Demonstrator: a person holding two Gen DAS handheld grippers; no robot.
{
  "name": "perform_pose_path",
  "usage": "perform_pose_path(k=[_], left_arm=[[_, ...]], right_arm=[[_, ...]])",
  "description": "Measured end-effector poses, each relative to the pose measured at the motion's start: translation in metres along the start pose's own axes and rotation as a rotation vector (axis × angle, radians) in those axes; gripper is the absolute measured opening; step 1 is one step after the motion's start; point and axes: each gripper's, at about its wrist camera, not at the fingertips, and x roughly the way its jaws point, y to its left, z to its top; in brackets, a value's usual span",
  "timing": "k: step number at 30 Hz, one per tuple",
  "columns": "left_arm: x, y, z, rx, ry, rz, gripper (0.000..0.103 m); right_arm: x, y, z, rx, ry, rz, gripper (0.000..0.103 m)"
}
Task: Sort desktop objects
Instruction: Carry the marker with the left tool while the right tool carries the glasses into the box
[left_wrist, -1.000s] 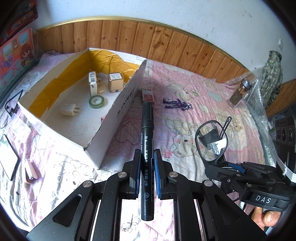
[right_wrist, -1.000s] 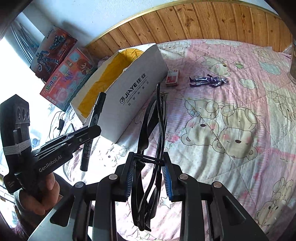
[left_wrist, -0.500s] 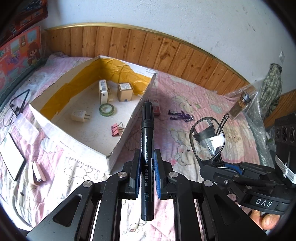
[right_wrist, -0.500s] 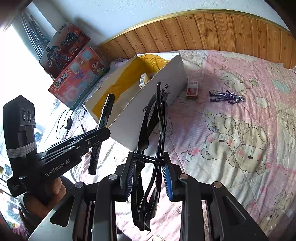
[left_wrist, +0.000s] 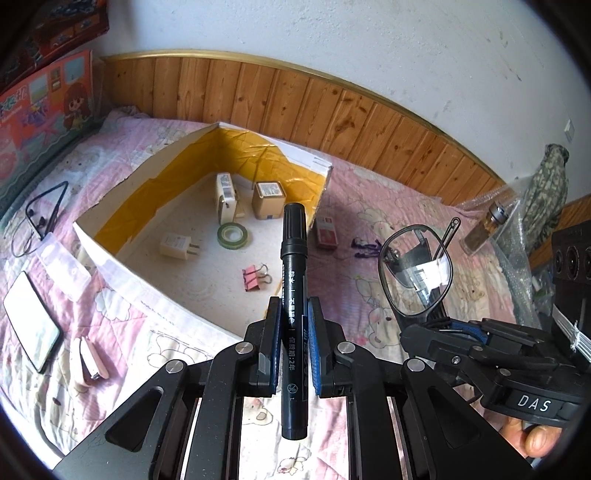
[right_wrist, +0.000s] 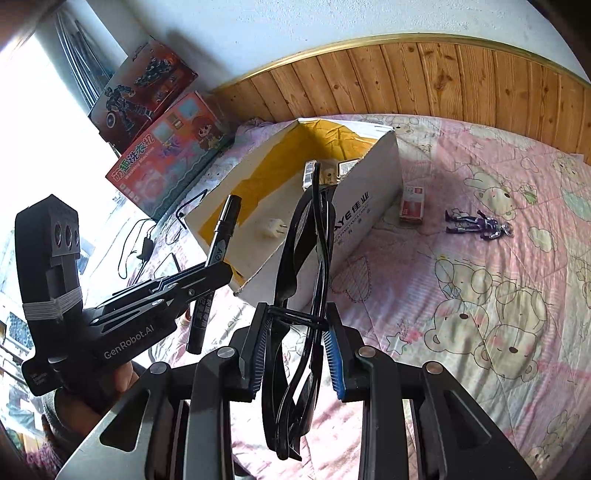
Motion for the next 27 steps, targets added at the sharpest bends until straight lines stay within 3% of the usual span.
perform_pose_path(k=[27], left_arm=[[0.017, 0.047, 0.067, -0.030, -0.026, 0.032, 0.013]], right_arm=[[0.042, 0.035, 0.065, -0.098, 0.007, 0.018, 0.030]])
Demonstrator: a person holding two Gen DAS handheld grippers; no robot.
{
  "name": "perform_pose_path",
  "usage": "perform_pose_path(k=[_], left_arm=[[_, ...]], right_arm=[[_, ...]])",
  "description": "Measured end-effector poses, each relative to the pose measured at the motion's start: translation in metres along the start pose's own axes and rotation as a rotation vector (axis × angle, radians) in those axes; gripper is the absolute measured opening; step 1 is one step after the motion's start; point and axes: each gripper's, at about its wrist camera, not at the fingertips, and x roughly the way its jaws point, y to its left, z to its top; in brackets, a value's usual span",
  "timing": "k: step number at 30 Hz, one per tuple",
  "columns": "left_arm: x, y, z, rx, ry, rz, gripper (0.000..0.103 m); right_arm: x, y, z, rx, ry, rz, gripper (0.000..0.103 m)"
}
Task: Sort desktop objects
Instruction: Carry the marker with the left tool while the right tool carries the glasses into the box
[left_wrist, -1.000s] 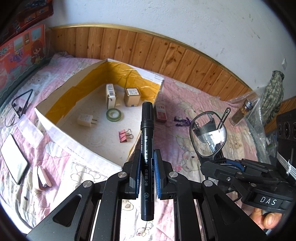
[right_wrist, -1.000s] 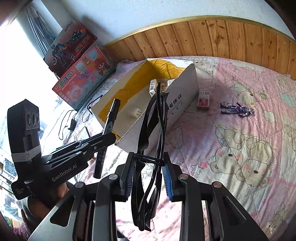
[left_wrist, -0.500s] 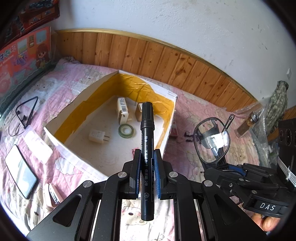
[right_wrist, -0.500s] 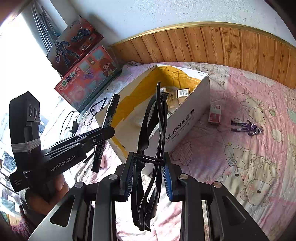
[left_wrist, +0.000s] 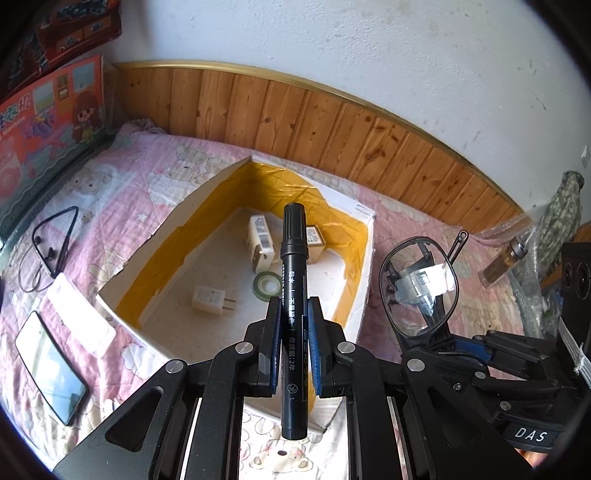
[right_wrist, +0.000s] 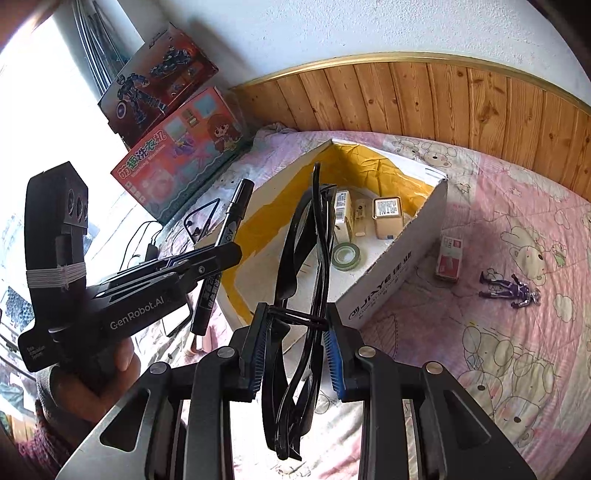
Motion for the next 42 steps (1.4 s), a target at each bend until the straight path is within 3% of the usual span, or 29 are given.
perform_pose_path(k=[20, 31, 42], left_arm=[[0.045, 0.050, 0.035, -0.090, 0.057, 0.000, 0.013], [0.076, 0.069, 0.040, -0.109, 0.095, 0.069, 0.013], [0.108, 0.078, 0.031, -0.120, 0.186, 0.109, 0.013]], right_arm=[[0.061, 0.017, 0.038, -0.037, 0.029, -0.009, 0.030], [0.109, 0.017, 0.042, -0.043, 0.091, -0.031, 0.030], [0.156, 0.020, 0.040, -0.081, 0.181, -0.079, 0.030]])
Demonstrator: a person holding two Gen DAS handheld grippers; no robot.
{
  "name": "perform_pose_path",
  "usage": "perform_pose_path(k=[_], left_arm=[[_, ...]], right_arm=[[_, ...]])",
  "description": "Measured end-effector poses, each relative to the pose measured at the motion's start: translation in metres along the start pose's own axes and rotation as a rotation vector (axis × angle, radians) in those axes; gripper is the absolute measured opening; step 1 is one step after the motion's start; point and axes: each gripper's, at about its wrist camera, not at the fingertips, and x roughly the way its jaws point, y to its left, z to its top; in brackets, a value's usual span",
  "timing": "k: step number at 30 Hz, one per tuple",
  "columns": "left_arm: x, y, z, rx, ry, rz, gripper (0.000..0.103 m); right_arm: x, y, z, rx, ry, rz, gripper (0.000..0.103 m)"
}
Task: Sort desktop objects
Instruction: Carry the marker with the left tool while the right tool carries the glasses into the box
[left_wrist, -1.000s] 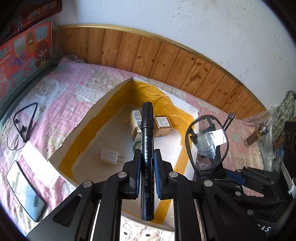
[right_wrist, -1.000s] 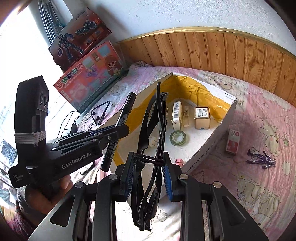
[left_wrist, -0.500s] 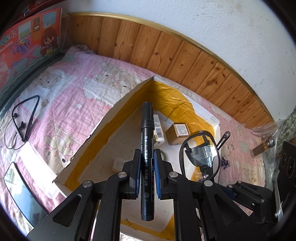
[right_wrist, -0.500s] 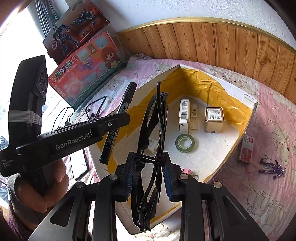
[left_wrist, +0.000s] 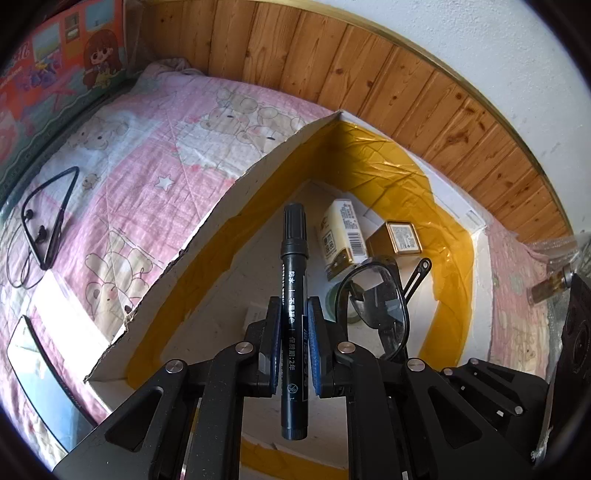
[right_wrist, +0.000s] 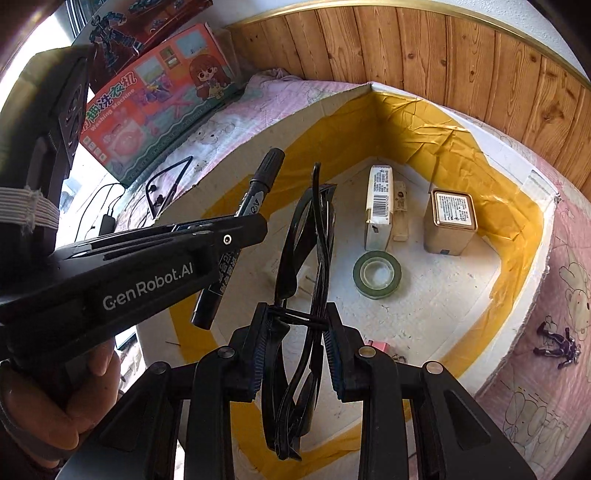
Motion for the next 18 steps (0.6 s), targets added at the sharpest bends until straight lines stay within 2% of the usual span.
perform_pose_path(k=[8, 18], left_arm=[[0.020, -0.004, -0.005, 0.044, 0.065, 0.054, 0.013], [0.023, -0.002, -0.005, 0.037, 0.086, 0.061, 0.014]], right_arm=[[0.022, 0.001, 0.003, -0.019, 0.066, -0.034, 0.030], [0.030, 0.004, 0.005, -0.029, 0.099, -0.042, 0.033]])
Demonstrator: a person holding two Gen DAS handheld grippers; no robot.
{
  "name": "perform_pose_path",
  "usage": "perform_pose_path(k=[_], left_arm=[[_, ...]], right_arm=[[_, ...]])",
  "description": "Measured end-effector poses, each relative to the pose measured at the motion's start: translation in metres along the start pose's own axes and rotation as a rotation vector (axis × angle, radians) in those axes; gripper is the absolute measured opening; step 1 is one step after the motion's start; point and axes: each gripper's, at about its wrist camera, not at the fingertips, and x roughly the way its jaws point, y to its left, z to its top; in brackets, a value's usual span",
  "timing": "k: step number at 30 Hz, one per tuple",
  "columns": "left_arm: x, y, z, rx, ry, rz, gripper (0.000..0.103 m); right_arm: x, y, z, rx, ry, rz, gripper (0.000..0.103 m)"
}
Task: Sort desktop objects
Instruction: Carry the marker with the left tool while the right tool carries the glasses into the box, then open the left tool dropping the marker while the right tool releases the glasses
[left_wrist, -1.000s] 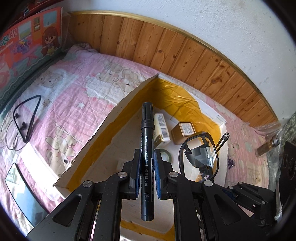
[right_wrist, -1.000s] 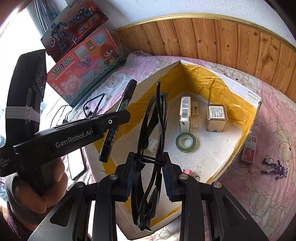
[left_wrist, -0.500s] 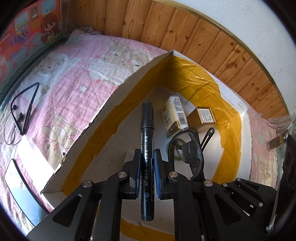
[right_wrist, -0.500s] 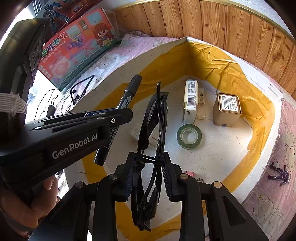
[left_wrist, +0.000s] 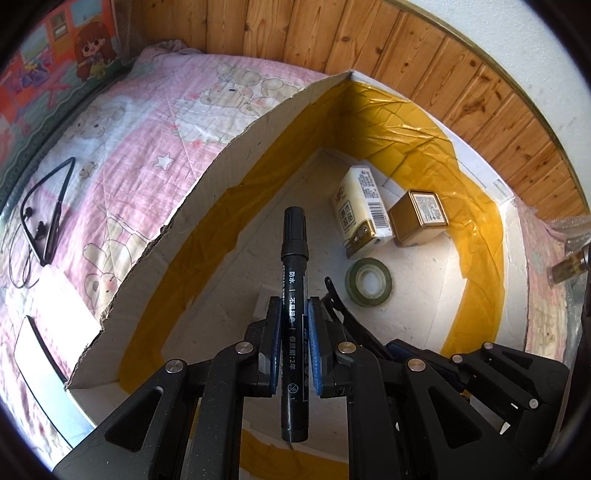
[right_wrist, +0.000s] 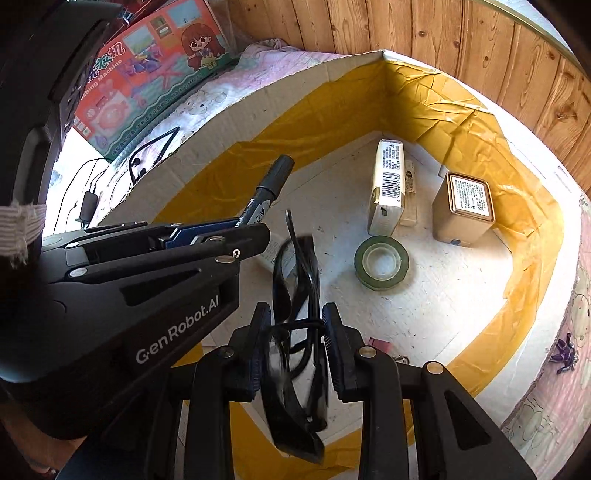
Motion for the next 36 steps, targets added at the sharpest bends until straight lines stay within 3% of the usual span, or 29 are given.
perform_pose_path(k=[3, 5, 10, 14, 27, 30, 36], left_arm=[[0.000, 0.003, 0.001, -0.018, 0.003, 0.003, 0.014], [0.000, 0.006, 0.001, -0.032, 0.009, 0.002, 0.026], [-0.003, 0.015, 0.004, -0.079, 0.006, -0.003, 0.035], [-0.007, 0.017, 0.004, -0.089, 0.000, -0.007, 0.035], [-0.033, 0.010, 0.008, -0.084, -0.061, -0.008, 0.036], [-0.038, 0.004, 0.007, -0.073, -0.073, -0.009, 0.036], [-0.048, -0.009, 0.004, -0.055, -0.093, -0.017, 0.036]], right_arm=[[0.001, 0.001, -0.001, -0.001, 0.002, -0.001, 0.033], [0.000, 0.000, -0.002, 0.003, 0.000, 0.002, 0.033], [-0.004, -0.003, -0.004, 0.027, 0.000, 0.030, 0.035], [-0.012, -0.003, -0.006, 0.035, -0.013, 0.046, 0.040], [-0.051, -0.013, -0.026, 0.053, -0.061, 0.085, 0.040], [-0.059, -0.015, -0.030, 0.059, -0.074, 0.090, 0.048], [-0.071, -0.018, -0.038, 0.067, -0.092, 0.104, 0.049]])
